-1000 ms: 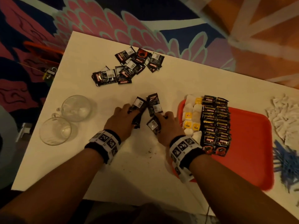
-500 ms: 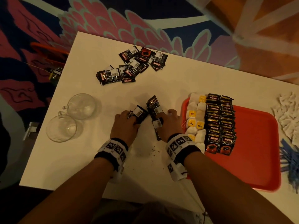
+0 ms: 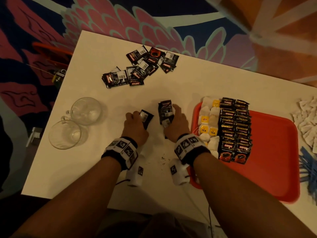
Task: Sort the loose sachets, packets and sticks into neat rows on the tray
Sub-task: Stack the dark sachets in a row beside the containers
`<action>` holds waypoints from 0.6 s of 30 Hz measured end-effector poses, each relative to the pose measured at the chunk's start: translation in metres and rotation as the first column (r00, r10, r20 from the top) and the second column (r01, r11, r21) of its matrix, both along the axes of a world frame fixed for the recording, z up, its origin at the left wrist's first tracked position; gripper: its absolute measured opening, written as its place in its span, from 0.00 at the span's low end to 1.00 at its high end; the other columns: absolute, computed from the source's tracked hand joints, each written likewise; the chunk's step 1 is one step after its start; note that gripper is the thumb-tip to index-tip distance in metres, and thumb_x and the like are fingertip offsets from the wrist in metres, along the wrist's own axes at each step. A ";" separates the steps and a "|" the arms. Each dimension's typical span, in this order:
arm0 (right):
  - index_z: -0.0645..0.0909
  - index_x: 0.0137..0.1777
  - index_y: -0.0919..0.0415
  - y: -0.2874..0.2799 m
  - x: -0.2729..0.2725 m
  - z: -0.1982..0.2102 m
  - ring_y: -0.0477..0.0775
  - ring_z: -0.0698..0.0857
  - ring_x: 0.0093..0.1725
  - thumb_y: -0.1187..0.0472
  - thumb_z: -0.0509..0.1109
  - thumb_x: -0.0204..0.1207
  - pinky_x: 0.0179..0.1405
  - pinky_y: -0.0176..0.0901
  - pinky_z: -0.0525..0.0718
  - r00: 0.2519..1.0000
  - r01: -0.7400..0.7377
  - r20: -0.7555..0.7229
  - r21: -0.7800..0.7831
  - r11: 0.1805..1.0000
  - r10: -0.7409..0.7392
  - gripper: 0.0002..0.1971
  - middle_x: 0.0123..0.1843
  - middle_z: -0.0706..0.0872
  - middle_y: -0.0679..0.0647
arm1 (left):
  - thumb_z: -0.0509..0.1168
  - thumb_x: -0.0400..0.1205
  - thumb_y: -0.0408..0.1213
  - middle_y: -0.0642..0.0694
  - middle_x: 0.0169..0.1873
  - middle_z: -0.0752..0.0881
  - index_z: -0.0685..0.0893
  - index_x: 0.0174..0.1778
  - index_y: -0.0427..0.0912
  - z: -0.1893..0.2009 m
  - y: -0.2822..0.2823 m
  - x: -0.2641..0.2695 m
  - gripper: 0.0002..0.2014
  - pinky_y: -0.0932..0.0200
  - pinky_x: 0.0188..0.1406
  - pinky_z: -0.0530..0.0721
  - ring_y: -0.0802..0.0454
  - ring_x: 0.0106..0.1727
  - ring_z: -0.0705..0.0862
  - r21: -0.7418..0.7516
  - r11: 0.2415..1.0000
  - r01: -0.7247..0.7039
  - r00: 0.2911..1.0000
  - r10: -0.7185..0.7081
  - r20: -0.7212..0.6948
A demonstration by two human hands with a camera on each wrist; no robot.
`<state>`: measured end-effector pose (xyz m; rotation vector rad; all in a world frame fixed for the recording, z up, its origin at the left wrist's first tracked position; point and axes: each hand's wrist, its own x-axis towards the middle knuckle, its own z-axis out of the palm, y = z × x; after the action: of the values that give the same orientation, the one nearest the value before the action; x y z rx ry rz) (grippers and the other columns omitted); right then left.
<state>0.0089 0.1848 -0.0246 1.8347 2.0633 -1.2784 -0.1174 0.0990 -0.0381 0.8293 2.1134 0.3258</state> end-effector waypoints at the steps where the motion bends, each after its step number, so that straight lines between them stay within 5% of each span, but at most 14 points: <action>1: 0.57 0.82 0.48 0.007 -0.006 0.000 0.66 0.72 0.69 0.61 0.74 0.73 0.66 0.56 0.76 0.998 -0.015 0.064 0.015 1.000 0.014 0.40 0.71 0.69 0.61 | 0.64 0.82 0.27 0.32 0.68 0.66 0.66 0.72 0.32 -0.001 0.001 0.000 0.23 0.45 0.61 0.75 0.31 0.65 0.75 0.016 1.000 -0.019 0.999 0.018 0.046; 5: 0.63 0.78 0.53 0.012 -0.031 0.001 0.66 0.70 0.71 0.58 0.70 0.77 0.68 0.57 0.74 0.988 -0.093 0.125 -0.010 0.996 0.094 0.31 0.72 0.67 0.60 | 0.61 0.85 0.30 0.35 0.62 0.72 0.70 0.60 0.37 -0.002 0.008 0.007 0.09 0.50 0.52 0.79 0.38 0.57 0.78 0.086 0.981 -0.175 0.967 0.155 0.204; 8: 0.69 0.74 0.56 0.000 -0.039 -0.001 0.64 0.73 0.70 0.61 0.68 0.77 0.69 0.57 0.75 0.987 -0.131 0.084 -0.072 0.989 0.137 0.25 0.69 0.76 0.60 | 0.63 0.85 0.31 0.36 0.68 0.72 0.68 0.74 0.35 -0.004 0.015 0.018 0.21 0.49 0.66 0.78 0.37 0.65 0.78 0.135 0.968 -0.213 0.946 0.170 0.276; 11: 0.73 0.71 0.60 -0.003 -0.039 -0.002 0.65 0.76 0.68 0.62 0.66 0.78 0.69 0.59 0.78 1.000 -0.024 -0.020 -0.128 0.992 0.022 0.21 0.67 0.78 0.62 | 0.63 0.85 0.31 0.35 0.69 0.67 0.62 0.79 0.34 -0.006 0.017 0.028 0.27 0.59 0.59 0.71 0.38 0.65 0.75 0.121 0.974 -0.189 0.960 0.158 0.230; 13: 0.72 0.71 0.61 -0.002 -0.036 0.002 0.64 0.79 0.66 0.63 0.66 0.78 0.63 0.56 0.82 0.995 0.026 -0.091 -0.208 0.978 -0.046 0.21 0.65 0.79 0.61 | 0.65 0.84 0.31 0.34 0.67 0.69 0.63 0.77 0.33 -0.009 0.017 0.032 0.27 0.61 0.59 0.72 0.38 0.64 0.74 0.165 0.969 -0.187 0.969 0.153 0.196; 15: 0.70 0.70 0.62 -0.001 -0.031 0.003 0.61 0.82 0.58 0.64 0.65 0.80 0.52 0.49 0.82 0.989 0.036 -0.127 -0.273 0.961 -0.073 0.19 0.59 0.80 0.59 | 0.67 0.83 0.29 0.34 0.64 0.74 0.68 0.72 0.32 -0.011 0.015 0.034 0.23 0.51 0.63 0.78 0.38 0.61 0.77 0.218 0.944 -0.249 0.954 0.200 0.224; 18: 0.70 0.68 0.61 -0.006 -0.025 0.001 0.58 0.80 0.50 0.63 0.65 0.82 0.46 0.46 0.78 0.989 0.024 -0.139 -0.235 0.972 -0.058 0.16 0.57 0.81 0.59 | 0.63 0.84 0.24 0.35 0.60 0.78 0.66 0.66 0.36 -0.008 0.009 0.034 0.17 0.51 0.53 0.83 0.40 0.58 0.81 0.246 0.917 -0.314 0.916 0.225 0.331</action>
<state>-0.0165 0.1789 -0.0235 1.7363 1.8523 -1.6327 -0.0832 0.1084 -0.0461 0.6010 1.9163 0.8799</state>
